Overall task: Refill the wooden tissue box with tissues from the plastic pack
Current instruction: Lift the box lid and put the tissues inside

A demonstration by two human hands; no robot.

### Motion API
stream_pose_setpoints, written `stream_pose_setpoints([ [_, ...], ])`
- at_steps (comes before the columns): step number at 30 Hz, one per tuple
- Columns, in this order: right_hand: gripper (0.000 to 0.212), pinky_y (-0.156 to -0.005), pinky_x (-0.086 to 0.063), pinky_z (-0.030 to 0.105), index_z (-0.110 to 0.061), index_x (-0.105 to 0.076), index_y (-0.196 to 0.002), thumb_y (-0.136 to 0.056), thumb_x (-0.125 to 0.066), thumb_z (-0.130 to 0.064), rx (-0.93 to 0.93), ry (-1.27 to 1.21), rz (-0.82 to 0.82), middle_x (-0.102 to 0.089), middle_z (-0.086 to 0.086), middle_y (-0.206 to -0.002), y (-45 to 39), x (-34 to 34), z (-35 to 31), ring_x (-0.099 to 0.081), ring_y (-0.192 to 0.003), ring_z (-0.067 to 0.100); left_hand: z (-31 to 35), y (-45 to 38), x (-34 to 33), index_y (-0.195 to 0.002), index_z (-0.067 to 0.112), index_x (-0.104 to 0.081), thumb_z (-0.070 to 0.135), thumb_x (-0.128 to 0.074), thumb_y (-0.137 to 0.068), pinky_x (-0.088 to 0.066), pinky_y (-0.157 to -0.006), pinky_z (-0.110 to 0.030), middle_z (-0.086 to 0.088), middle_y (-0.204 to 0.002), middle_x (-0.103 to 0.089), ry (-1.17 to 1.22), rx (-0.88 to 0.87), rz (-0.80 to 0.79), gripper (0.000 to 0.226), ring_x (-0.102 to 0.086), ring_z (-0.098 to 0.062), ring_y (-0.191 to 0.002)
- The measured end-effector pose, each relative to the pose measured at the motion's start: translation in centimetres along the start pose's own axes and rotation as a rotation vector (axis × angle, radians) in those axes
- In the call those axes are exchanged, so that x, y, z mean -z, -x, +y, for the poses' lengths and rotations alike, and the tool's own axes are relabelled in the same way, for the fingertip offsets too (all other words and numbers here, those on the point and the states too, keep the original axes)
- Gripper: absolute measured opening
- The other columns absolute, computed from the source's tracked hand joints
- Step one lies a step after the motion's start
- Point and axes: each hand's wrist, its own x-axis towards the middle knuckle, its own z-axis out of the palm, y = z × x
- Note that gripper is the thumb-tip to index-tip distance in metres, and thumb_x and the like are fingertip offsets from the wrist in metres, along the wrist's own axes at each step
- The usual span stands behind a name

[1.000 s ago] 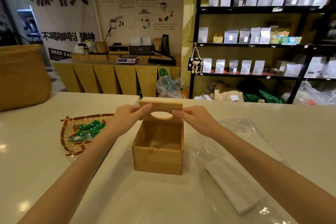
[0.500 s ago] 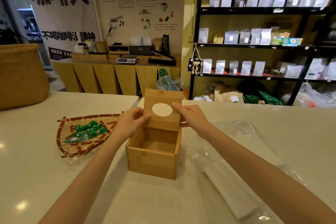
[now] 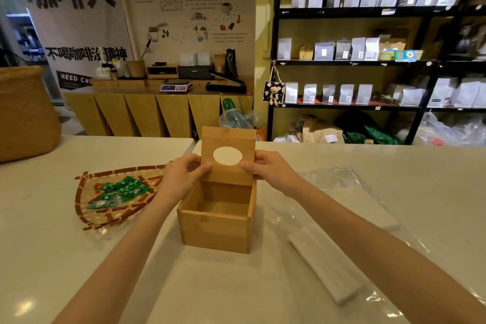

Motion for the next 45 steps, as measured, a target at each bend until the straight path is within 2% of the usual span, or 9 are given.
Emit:
stream_pose_setpoints([
  [9, 0.034, -0.082, -0.051, 0.026, -0.007, -0.058, -0.116, -0.086, -0.062, -0.023, -0.035, 0.045, 0.077, -0.063, 0.003, -0.103, 1.3, 1.4, -0.5, -0.061, -0.088, 0.009, 1.0, 1.2, 0.2, -0.129, 0.011, -0.046, 0.033, -0.060, -0.083, -0.042, -0.098, -0.041, -0.011, -0.131, -0.055, -0.104, 0.009, 0.084, 0.053, -0.051, -0.026, -0.120],
  [13, 0.026, -0.082, -0.051, 0.031, -0.009, -0.063, -0.108, -0.084, -0.064, -0.018, -0.098, 0.225, 0.093, -0.068, 0.008, -0.102, 4.3, 5.4, -0.8, -0.064, -0.095, 0.020, 4.9, 4.7, 0.4, -0.120, 0.010, -0.055, 0.024, -0.061, -0.084, -0.038, -0.098, -0.033, -0.011, -0.126, -0.057, -0.189, -0.349, 0.367, 0.040, -0.051, -0.024, -0.118],
  [18, 0.029, -0.061, -0.048, 0.015, -0.005, -0.065, -0.106, -0.081, -0.067, -0.021, -0.247, 0.500, 0.068, -0.067, 0.007, -0.093, 9.1, 9.3, 0.2, -0.063, -0.075, 0.014, 10.1, 10.1, -2.9, -0.101, 0.016, -0.066, 0.026, -0.059, -0.084, -0.049, -0.089, -0.030, 0.000, -0.107, -0.066, -0.076, -0.654, -0.077, 0.021, -0.058, -0.012, -0.101],
  [25, 0.041, -0.080, -0.047, 0.032, -0.012, -0.064, -0.105, -0.083, -0.059, -0.047, -0.417, 0.709, 0.005, -0.065, 0.003, -0.098, 15.0, 9.9, 2.2, -0.059, -0.087, 0.016, 9.7, 10.3, -11.3, -0.141, 0.015, -0.027, 0.038, -0.044, -0.092, -0.026, -0.107, -0.029, -0.005, -0.147, -0.036, -0.371, -0.362, -0.642, 0.056, -0.031, -0.020, -0.135],
  [29, 0.057, -0.083, -0.044, 0.032, -0.013, -0.057, -0.116, -0.077, -0.060, -0.054, -0.506, 0.827, -0.029, -0.061, 0.000, -0.107, 16.2, 9.3, 2.8, -0.057, -0.099, 0.019, 9.2, 9.5, -12.2, -0.138, 0.011, -0.031, 0.040, -0.051, -0.088, -0.031, -0.098, -0.027, -0.009, -0.142, -0.041, -0.345, -0.243, -0.717, 0.062, -0.036, -0.023, -0.130],
  [32, 0.062, -0.069, -0.038, 0.031, 0.000, -0.062, -0.107, -0.071, -0.067, -0.051, -0.561, 0.743, -0.014, -0.056, 0.004, -0.086, 16.0, 8.9, 3.2, -0.056, -0.081, 0.022, 9.4, 9.1, -11.9, -0.133, 0.011, -0.042, 0.038, -0.061, -0.081, -0.032, -0.085, -0.023, -0.007, -0.136, -0.049, -0.258, -0.189, -0.734, 0.062, -0.046, -0.021, -0.121],
  [37, 0.054, -0.051, -0.035, 0.025, 0.002, -0.065, -0.103, -0.067, -0.077, -0.037, -0.638, 0.570, 0.003, -0.055, 0.006, -0.081, 15.3, 9.0, 2.8, -0.049, -0.062, 0.018, 9.5, 8.9, -12.1, -0.129, 0.014, -0.047, 0.033, -0.068, -0.077, -0.033, -0.083, -0.021, -0.003, -0.130, -0.054, -0.190, -0.150, -0.743, 0.059, -0.048, -0.015, -0.109],
  [40, 0.042, -0.046, -0.035, 0.023, -0.004, -0.066, -0.089, -0.064, -0.081, -0.035, -0.667, 0.518, -0.006, -0.055, 0.004, -0.074, 15.1, 9.3, 2.8, -0.048, -0.056, 0.015, 9.6, 8.9, -12.0, -0.124, 0.013, -0.052, 0.029, -0.068, -0.077, -0.036, -0.065, -0.014, 0.003, -0.106, -0.054, -0.168, -0.176, -0.741, 0.052, -0.044, -0.010, -0.093],
  [45, 0.036, -0.054, -0.037, 0.026, -0.012, -0.062, -0.079, -0.060, -0.082, -0.035, -0.685, 0.457, -0.047, -0.055, 0.005, -0.071, 14.9, 9.6, 3.0, -0.050, -0.062, 0.020, 9.5, 8.9, -12.2, -0.121, 0.013, -0.054, 0.027, -0.069, -0.077, -0.029, -0.060, -0.004, 0.008, -0.099, -0.048, -0.133, -0.174, -0.731, 0.049, -0.045, -0.011, -0.090],
])
